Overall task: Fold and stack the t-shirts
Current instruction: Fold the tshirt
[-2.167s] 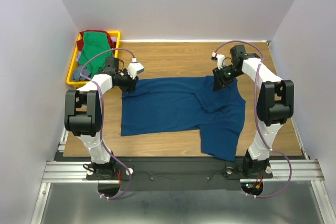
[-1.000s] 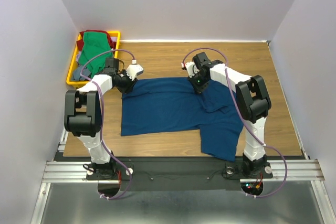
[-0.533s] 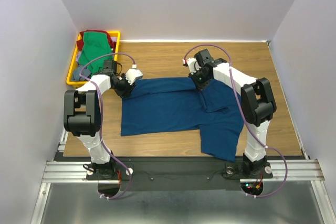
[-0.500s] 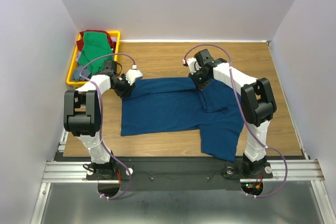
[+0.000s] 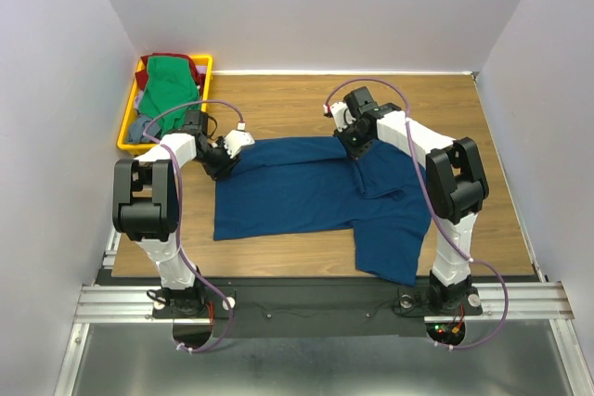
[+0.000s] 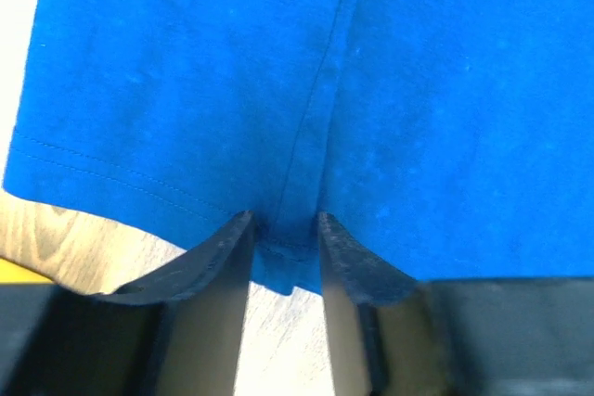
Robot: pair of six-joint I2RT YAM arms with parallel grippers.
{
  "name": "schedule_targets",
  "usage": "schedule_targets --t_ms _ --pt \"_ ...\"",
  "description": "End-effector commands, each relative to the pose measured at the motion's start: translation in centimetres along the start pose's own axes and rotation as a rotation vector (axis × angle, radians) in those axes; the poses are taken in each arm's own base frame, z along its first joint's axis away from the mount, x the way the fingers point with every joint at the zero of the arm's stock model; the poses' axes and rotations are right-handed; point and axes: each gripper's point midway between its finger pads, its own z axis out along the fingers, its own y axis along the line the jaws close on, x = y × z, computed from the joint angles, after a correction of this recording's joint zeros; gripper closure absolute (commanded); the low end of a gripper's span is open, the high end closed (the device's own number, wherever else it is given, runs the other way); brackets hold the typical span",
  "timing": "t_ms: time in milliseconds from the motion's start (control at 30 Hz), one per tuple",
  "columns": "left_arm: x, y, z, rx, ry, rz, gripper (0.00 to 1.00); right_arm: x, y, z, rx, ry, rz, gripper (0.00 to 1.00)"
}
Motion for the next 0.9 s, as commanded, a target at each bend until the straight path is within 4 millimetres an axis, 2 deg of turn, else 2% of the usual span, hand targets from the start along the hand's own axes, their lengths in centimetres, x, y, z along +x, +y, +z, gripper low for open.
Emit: schedule_targets --t_ms 0,67,100,200,400,567,600,633,667,700,733,767,800,867 --pt "0.2 0.3 -0.5 -0.028 0.01 0.012 0.65 -0.9 -0.2 -1.4 0.032 -0.04 -0.02 0.99" --pt "0.4 0.8 -0.6 -0.05 0.019 0.013 0.79 -0.9 -0.4 -1.5 0.039 -0.039 -0.024 0.99" --pt "0.3 1.2 -0.8 -0.069 0.019 0.017 0.9 -0.9 -0.5 -1.6 0.044 -0.039 -0.028 0.99" --pt "-0.1 1.7 -1.6 -0.091 0.016 0.035 1.0 -0.9 -0.9 -2.1 0.051 -0.046 -0.036 1.0" --pt "0.0 1.2 -2.1 -0.068 0.024 0.071 1.0 0.3 0.2 -2.1 -0.007 -0.021 -0.058 0.99" --pt "0.7 0.2 -1.4 -0.016 0.043 0.069 1.0 2.8 1.7 -0.7 -0.085 0.04 -0.065 0.99" --pt "0.8 0.1 -1.3 -0.008 0.049 0.066 0.98 2.9 1.9 -0.6 -0.097 0.044 -0.064 0.99" --pt "0.8 0.0 -1.3 -0.002 0.047 0.064 0.9 3.4 2.1 -0.2 -0.11 0.066 -0.059 0.88" --pt "0.7 -0.2 -1.4 0.003 0.045 0.064 0.8 3.0 2.1 -0.3 -0.111 0.061 -0.059 0.79" --pt "0.6 -0.3 -1.5 0.008 0.039 0.071 0.67 2.9 2.1 -0.5 -0.116 0.058 -0.061 0.71" --pt "-0.1 -0.5 -2.0 0.011 0.013 0.076 0.62 2.4 2.2 -1.1 -0.119 0.045 -0.061 0.57" --pt "-0.5 -0.6 -2.2 0.013 -0.001 0.083 0.59 1.9 2.1 -1.6 -0.113 0.026 -0.058 0.5" --pt "-1.2 -0.7 -2.6 0.019 -0.03 0.086 0.55 1.1 1.8 -2.2 -0.101 0.004 -0.047 0.46" --pt "-2.7 -0.5 -3.6 0.008 -0.074 0.086 0.54 0.0 1.1 -3.8 -0.086 -0.041 -0.027 0.45"
